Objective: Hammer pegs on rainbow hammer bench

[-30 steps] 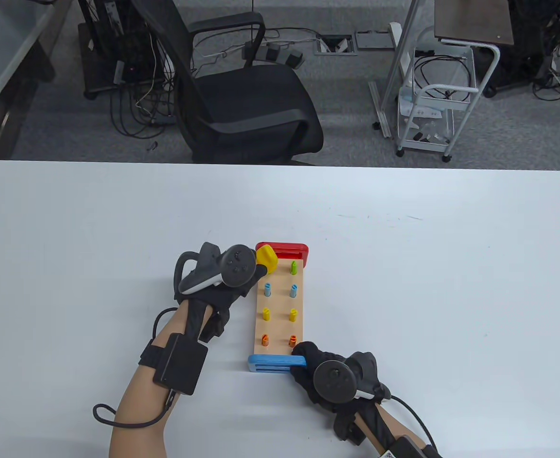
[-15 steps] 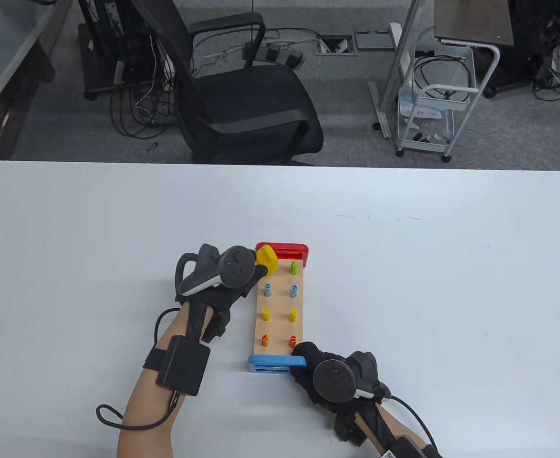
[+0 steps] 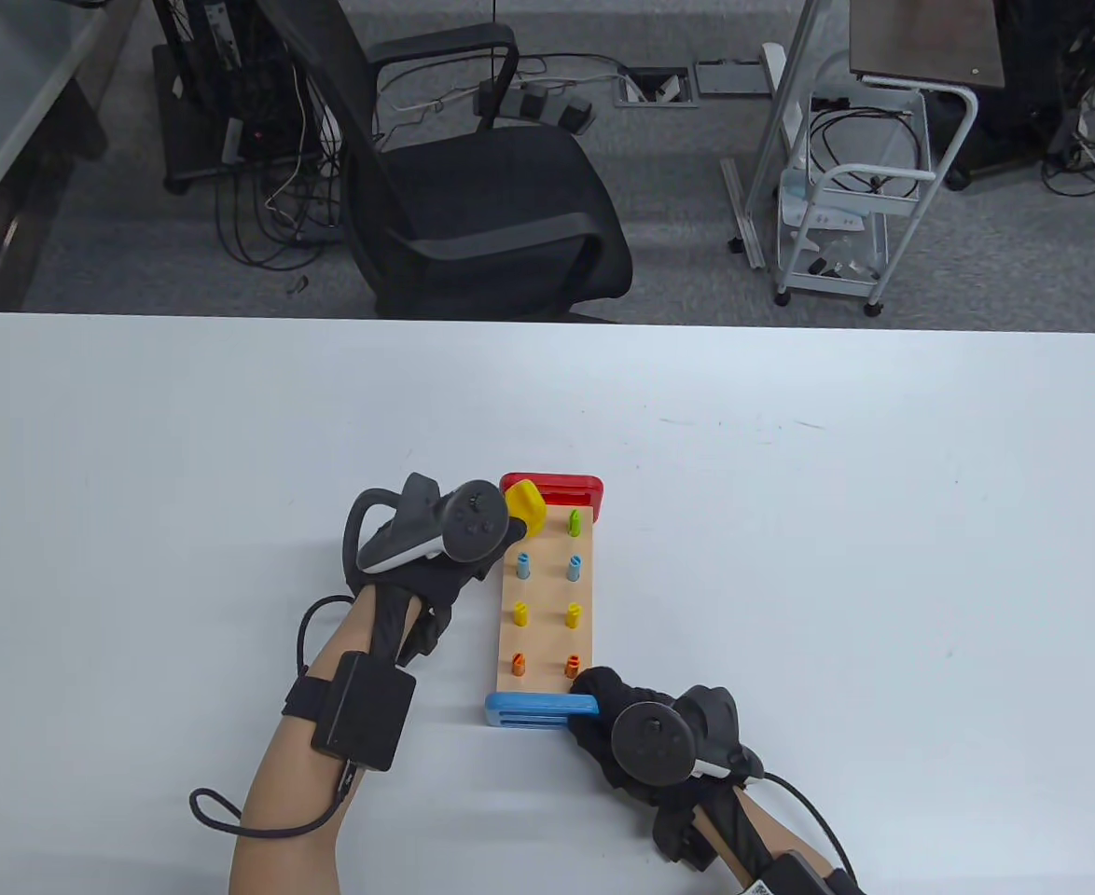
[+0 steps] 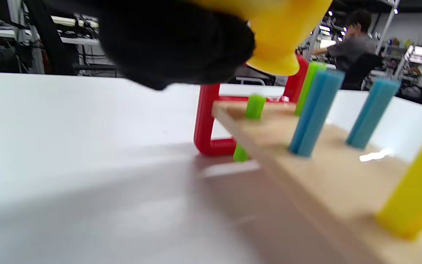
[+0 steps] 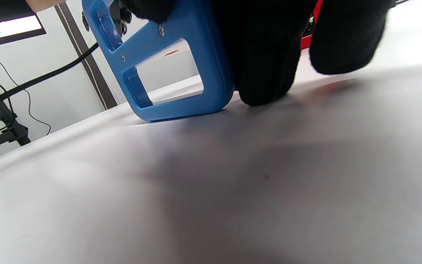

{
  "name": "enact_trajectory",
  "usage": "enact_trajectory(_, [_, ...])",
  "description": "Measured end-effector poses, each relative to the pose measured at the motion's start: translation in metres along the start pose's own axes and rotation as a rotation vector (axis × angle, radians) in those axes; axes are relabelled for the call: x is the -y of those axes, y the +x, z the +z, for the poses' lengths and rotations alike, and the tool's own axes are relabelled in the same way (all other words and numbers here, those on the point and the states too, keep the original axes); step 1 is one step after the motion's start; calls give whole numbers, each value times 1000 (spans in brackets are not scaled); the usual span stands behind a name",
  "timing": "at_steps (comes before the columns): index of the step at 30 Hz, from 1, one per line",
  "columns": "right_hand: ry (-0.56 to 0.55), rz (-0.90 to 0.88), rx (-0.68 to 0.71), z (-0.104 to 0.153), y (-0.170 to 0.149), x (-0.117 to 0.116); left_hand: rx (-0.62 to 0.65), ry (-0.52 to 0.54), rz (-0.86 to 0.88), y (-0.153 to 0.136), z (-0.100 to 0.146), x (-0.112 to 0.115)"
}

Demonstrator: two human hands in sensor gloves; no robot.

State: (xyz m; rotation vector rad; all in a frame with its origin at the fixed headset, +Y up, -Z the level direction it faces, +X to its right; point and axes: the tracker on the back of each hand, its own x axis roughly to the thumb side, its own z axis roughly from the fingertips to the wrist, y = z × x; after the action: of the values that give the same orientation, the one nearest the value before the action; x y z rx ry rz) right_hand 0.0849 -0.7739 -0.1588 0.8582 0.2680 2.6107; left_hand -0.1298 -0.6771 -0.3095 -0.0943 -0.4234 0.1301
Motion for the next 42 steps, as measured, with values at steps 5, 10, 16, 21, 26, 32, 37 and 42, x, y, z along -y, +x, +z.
enact_trajectory(5, [2, -1, -1, 0, 0, 0, -22, -80, -42, -1, -6, 23])
enact_trajectory(10, [1, 0, -2, 0, 0, 0, -35, -68, -42, 1, -3, 0])
enact_trajectory(16, [3, -1, -3, -1, 1, 0, -88, -179, -278, -1, -1, 19])
enact_trajectory(21, [2, -1, -3, 0, 1, 0, -27, -21, -25, -4, 0, -3])
enact_trajectory(26, [2, -2, -1, 0, 1, 0, -30, -81, -175, -2, -4, 20])
enact_trajectory(32, [2, -1, -1, 0, 0, 0, -31, -35, -29, 1, 0, 0])
enact_trajectory(37, [2, 0, -1, 0, 0, 0, -73, -151, -126, 0, -8, 12])
enact_trajectory(42, [1, -1, -1, 0, 0, -1, -52, -21, 7, 0, -3, -1])
